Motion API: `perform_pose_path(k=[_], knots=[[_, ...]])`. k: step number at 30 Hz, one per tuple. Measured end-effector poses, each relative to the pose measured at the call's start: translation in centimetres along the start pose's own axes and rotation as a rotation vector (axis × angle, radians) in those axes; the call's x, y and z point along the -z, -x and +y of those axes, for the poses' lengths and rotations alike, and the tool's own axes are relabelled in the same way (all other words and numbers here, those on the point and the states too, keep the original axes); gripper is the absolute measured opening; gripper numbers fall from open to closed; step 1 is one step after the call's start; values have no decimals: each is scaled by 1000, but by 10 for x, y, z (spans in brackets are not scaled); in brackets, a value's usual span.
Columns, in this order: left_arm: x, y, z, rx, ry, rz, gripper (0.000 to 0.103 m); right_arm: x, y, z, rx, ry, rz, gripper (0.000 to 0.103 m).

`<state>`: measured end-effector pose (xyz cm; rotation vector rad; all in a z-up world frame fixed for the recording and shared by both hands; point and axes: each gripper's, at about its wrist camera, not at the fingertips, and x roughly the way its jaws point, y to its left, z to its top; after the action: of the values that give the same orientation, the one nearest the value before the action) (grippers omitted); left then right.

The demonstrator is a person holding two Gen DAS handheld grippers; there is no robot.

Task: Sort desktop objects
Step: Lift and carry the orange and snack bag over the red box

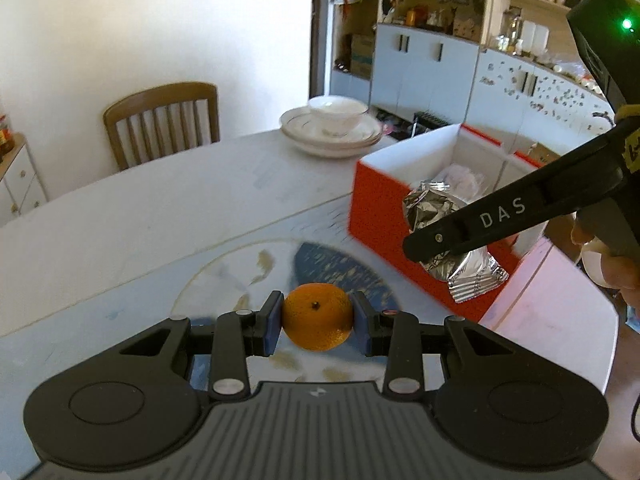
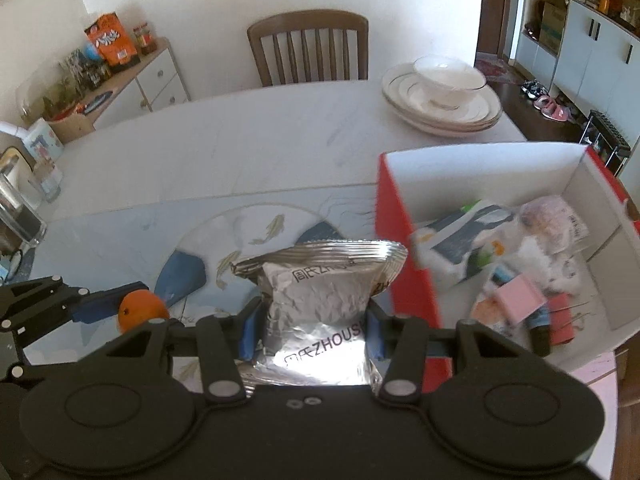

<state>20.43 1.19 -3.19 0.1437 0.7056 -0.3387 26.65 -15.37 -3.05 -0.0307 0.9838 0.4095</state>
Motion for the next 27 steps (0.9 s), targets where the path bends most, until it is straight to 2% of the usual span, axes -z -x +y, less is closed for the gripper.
perform_pose_path(k=[17,27], knots=[[-54,-20,-79,96,-86,-62,35,-1,45,-108,68,-77,-60,50],[-80,-51,-125,142,-145,-52,35,-6,54,-177,139,-123,-82,50]])
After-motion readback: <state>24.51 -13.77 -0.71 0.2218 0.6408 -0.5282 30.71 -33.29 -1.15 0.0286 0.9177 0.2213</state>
